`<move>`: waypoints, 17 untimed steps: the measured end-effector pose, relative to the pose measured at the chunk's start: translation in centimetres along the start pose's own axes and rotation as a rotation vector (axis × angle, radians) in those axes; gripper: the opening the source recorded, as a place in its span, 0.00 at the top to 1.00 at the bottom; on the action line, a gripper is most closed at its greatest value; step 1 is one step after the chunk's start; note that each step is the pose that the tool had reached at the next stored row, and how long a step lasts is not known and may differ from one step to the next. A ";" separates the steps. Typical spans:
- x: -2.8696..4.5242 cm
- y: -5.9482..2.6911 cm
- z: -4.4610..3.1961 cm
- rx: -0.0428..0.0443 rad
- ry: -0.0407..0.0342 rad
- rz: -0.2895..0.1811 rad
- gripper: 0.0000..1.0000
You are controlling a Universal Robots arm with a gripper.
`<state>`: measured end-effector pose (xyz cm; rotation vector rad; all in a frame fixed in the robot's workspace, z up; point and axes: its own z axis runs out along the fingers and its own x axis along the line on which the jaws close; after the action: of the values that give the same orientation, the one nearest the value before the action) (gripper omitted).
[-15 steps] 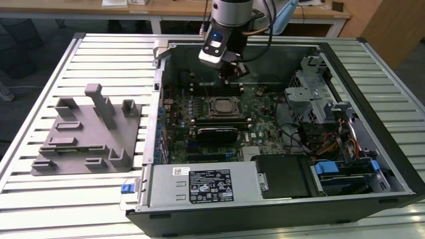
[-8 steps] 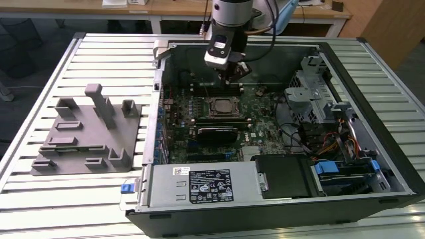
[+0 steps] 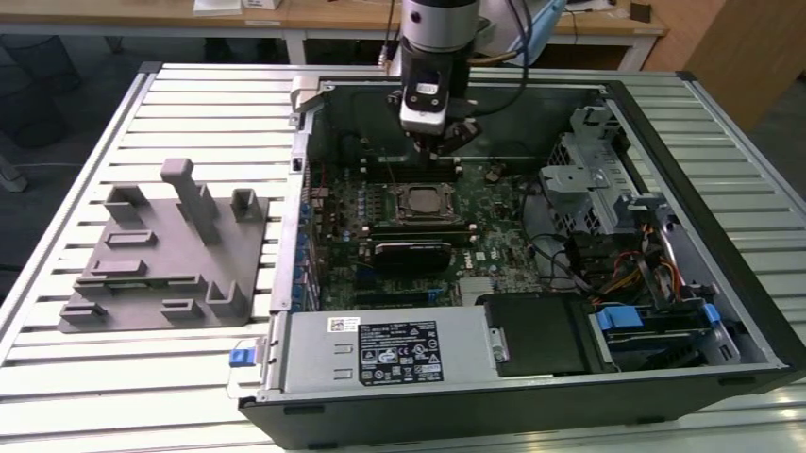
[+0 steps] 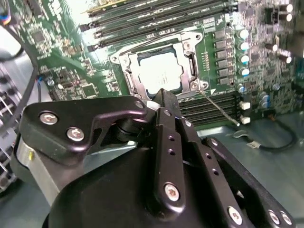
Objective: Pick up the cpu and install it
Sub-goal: 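Install the first cpu locking lever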
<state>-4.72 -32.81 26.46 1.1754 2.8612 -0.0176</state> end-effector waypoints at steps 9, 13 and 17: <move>0.01 0.00 0.20 -0.0080 0.0012 -0.163 0.89; 0.13 -0.12 0.24 -0.0108 0.0016 -0.219 0.89; 0.99 -0.97 0.20 -0.0110 0.0017 -0.225 0.89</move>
<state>-6.09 -32.81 26.20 0.8455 2.9745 -0.0091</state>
